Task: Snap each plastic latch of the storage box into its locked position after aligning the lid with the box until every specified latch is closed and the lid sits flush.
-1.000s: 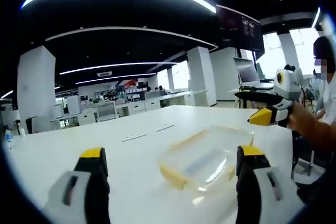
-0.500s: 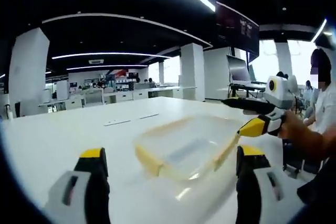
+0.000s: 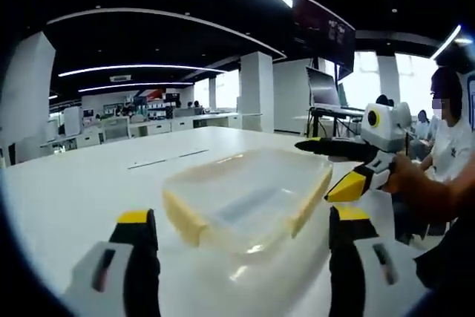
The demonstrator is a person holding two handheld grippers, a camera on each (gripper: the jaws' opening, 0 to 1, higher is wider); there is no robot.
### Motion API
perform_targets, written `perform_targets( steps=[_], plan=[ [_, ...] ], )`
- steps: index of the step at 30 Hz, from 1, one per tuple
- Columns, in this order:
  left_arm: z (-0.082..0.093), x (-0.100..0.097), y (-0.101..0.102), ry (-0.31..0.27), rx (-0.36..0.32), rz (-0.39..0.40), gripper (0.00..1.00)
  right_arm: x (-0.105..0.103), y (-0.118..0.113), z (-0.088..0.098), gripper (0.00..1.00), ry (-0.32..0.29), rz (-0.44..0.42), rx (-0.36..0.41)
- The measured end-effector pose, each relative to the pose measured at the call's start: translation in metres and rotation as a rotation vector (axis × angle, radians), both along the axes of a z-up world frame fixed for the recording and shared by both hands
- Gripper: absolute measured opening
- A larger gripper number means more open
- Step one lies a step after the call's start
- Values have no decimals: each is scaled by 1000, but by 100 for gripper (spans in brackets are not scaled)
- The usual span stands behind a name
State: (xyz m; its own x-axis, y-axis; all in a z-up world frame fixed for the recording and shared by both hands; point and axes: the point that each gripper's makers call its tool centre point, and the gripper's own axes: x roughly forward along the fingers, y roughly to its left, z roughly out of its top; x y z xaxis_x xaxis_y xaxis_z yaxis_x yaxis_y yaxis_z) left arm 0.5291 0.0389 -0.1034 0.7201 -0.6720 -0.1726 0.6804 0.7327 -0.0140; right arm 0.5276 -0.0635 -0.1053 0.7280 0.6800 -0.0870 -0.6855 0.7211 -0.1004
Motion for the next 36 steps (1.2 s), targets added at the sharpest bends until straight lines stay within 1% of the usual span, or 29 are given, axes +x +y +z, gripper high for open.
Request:
perform_targets(
  steps=[2, 3, 4, 5, 6, 7, 8, 9, 10, 14, 16, 19, 22, 25, 27, 28, 31, 32, 36],
  plan=[
    [0, 0, 0, -1, 0, -1, 90, 0, 0, -1, 90, 0, 0, -2],
    [0, 1, 0, -1, 0, -1, 87, 0, 0, -1, 90, 1, 0, -3],
    [1, 2, 0, -12, 0, -4, 81, 0, 1, -2, 89, 2, 1, -7],
    [1, 3, -1, -23, 0, -6, 79, 1, 1, -3, 88, 3, 2, -11],
    [2, 4, 0, -43, 3, -6, 80, 1, 2, -4, 87, 5, 3, -16],
    [0, 6, 1, -43, 7, 1, 80, 1, 2, -4, 86, 5, 4, -17],
    [0, 7, 1, -41, 7, 2, 81, 1, 2, -6, 86, 7, 5, -28],
    [-4, 7, 1, -21, 9, 0, 83, 2, 2, -7, 86, 10, 4, -39],
    [-6, 7, -1, -15, 8, -8, 83, 2, 2, -7, 85, 9, 3, -41],
    [-10, 7, -1, -11, 32, -12, 79, 2, 5, -7, 84, 9, 12, -47],
    [-10, 8, 1, -13, 36, -9, 79, 3, 5, -7, 84, 9, 11, -58],
    [-8, 8, 1, -6, 25, -10, 81, 3, 4, -7, 85, 14, 11, -61],
    [-6, 7, 0, -1, 11, -18, 81, 4, 4, -7, 85, 16, 12, -61],
    [-7, 8, -1, -5, 20, -14, 83, 5, 5, -6, 86, 18, 12, -61],
    [-5, 11, -3, -23, 30, 1, 85, 7, 5, -6, 87, 23, 11, -64],
    [-1, 11, -6, -39, 23, 5, 85, 8, 5, -5, 87, 17, 10, -62],
    [-1, 12, -5, -35, 28, 9, 85, 9, 5, -5, 86, 10, 11, -57],
    [-4, 13, -4, -34, 51, 12, 85, 10, 4, -4, 86, 12, 13, -59],
    [-5, 13, -5, -26, 43, 16, 85, 12, 4, -5, 86, 16, 13, -73]
  ],
)
